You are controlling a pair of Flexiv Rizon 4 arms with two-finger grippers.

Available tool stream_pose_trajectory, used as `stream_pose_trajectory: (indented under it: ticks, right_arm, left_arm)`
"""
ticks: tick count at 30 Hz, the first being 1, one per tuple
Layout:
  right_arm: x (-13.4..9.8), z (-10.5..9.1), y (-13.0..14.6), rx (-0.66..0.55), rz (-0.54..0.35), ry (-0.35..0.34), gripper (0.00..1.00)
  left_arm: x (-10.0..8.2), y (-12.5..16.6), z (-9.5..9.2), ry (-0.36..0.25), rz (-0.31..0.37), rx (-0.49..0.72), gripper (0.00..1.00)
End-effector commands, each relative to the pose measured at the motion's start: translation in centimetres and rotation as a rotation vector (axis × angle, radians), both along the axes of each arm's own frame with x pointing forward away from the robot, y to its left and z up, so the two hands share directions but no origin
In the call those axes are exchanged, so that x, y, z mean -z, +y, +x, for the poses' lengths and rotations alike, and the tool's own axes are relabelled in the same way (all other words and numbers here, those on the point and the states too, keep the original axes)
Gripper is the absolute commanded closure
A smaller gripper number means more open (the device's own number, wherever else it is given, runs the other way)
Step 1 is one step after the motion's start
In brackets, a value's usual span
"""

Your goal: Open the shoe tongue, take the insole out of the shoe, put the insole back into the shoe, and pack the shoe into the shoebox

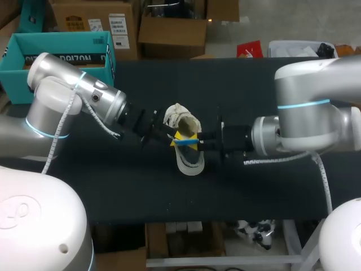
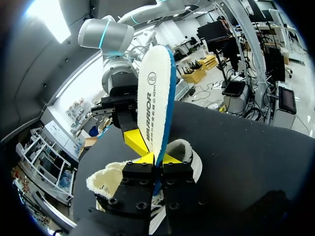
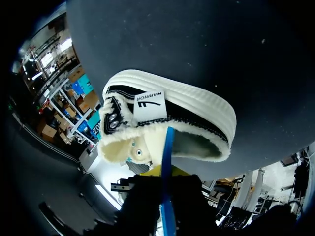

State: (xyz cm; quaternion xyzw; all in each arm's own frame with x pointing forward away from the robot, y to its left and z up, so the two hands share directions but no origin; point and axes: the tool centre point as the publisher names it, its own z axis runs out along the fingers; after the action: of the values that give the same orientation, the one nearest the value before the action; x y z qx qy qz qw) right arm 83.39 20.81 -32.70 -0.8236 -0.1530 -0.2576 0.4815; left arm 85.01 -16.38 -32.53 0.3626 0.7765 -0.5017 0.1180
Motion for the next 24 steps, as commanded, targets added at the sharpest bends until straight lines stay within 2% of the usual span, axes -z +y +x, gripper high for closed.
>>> stream_pose_trajectory:
  ticks: [1, 8, 12, 15, 17, 21, 22, 24]
  right_arm:
    - [1.2, 1.5, 0.3, -0.010, 0.014, 0.008, 1.00]
    - [2.0, 2.5, 0.2, -0.013, 0.011, 0.034, 1.00]
    - [2.4, 2.5, -0.1, -0.004, 0.008, 0.045, 1.00]
    - [2.3, 2.1, -0.5, 0.003, 0.009, 0.045, 1.00]
    - [2.3, 1.9, -0.7, 0.008, 0.008, 0.045, 1.00]
    - [2.3, 1.7, -1.0, 0.013, 0.009, 0.045, 1.00]
    - [2.3, 1.6, -1.0, 0.014, 0.009, 0.044, 1.00]
    - [2.3, 1.6, -1.0, 0.015, 0.007, 0.046, 1.00]
  left_arm:
    - [1.3, -0.5, 1.3, 0.025, -0.008, 0.015, 1.00]
    - [2.3, -0.8, 2.4, 0.066, 0.005, -0.004, 1.00]
    - [2.2, -0.6, 2.2, 0.070, 0.005, -0.008, 1.00]
    - [1.5, -0.1, 1.3, 0.053, -0.008, 0.009, 0.74]
    - [0.9, 0.3, 0.8, 0.038, -0.022, 0.014, 0.69]
    - [-0.1, 0.5, -0.3, 0.006, -0.040, 0.025, 0.71]
    - [-0.3, 0.5, -0.6, -0.001, -0.046, 0.030, 0.75]
    - [-0.6, 0.3, -1.0, -0.010, -0.048, 0.035, 0.94]
